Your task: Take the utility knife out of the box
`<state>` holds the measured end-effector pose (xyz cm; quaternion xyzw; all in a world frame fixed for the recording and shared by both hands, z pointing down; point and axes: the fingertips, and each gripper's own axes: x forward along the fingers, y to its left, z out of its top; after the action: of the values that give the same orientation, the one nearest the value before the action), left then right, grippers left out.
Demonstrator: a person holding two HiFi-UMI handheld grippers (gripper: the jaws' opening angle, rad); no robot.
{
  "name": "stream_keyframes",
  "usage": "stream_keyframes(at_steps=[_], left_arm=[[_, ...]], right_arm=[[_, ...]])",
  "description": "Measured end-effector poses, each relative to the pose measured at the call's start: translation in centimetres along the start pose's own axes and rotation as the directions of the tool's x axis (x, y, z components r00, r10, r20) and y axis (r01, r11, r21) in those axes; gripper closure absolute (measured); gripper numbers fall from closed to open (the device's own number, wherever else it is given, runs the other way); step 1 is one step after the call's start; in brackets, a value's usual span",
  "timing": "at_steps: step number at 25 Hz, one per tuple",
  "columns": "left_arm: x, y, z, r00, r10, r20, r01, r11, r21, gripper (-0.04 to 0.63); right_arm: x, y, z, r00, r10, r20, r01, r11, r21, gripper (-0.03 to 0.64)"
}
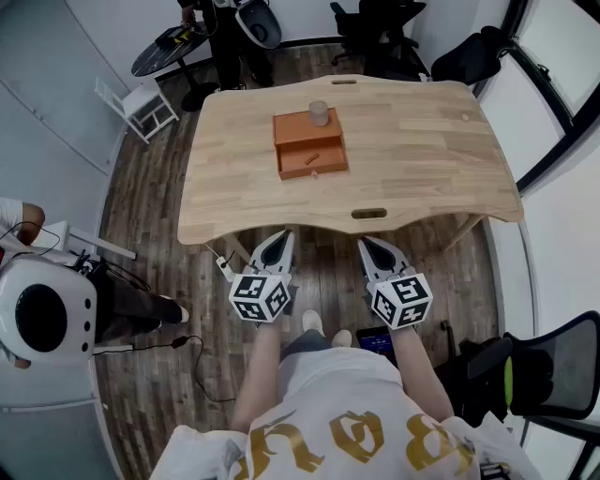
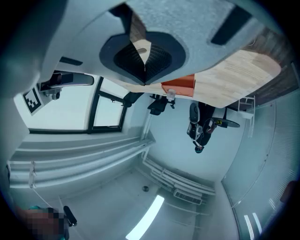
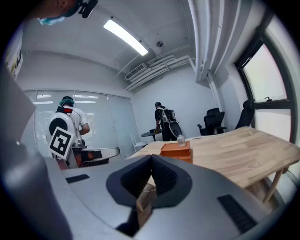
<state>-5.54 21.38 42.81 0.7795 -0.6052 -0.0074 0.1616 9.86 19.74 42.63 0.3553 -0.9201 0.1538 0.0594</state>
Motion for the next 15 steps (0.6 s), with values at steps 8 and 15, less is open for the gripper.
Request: stream_keyframes(at_steps=[8,15], left_arm=[[-0.1,-0.3,-0.1,1.000,0.008,-0.004,-0.008,1.000,0.014,0.584],[-0.3,-0.8,0.7,1.000,-0.007,0.004,0.007,0.999,0.042,0.584]], right_arm=[[-0.2,0.9,0.0,1.000,0.025,-0.003,-0.025,1.000,-0.005,0.606],[-0.3,0.8,0.4,1.000,0.000,-0.020,-0.001,0.997,-0.072,0.606]])
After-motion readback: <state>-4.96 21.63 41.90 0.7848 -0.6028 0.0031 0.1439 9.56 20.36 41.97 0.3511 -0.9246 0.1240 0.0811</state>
